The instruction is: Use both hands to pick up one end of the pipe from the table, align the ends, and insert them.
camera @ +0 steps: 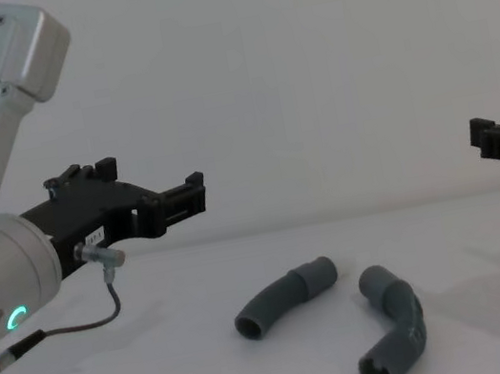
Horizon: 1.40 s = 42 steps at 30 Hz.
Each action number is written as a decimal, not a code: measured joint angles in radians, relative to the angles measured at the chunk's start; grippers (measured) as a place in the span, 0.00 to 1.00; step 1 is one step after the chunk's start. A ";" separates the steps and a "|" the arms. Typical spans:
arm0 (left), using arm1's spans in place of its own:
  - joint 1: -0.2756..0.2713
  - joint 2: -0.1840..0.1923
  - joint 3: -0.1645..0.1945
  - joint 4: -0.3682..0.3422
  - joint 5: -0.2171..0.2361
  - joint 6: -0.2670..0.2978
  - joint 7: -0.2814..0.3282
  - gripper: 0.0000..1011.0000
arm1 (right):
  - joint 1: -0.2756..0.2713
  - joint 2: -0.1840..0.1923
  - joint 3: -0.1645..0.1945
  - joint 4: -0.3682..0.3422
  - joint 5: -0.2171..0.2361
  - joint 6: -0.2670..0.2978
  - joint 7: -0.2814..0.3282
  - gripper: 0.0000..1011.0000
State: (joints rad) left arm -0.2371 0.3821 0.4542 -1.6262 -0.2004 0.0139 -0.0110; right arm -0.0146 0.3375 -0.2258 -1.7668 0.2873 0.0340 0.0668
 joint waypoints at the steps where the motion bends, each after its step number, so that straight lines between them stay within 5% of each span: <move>1: 0.000 0.000 0.000 0.000 0.000 0.000 0.000 0.99 | 0.000 0.000 0.000 0.000 0.000 0.000 0.000 0.99; 22: -0.005 -0.001 0.000 0.004 -0.002 0.003 -0.008 0.99 | 0.001 -0.002 0.000 -0.004 0.000 0.009 -0.001 0.99; 29: -0.033 -0.002 0.004 0.029 -0.024 0.018 -0.062 0.99 | 0.008 -0.011 0.001 -0.032 -0.001 0.074 -0.017 0.99; 42: -0.133 -0.012 0.032 0.142 -0.087 0.045 -0.248 0.99 | 0.027 -0.038 -0.015 -0.128 0.000 0.307 -0.073 0.99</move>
State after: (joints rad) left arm -0.3697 0.3697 0.4865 -1.4842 -0.2871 0.0588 -0.2593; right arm 0.0129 0.2996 -0.2405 -1.8949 0.2875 0.3408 -0.0058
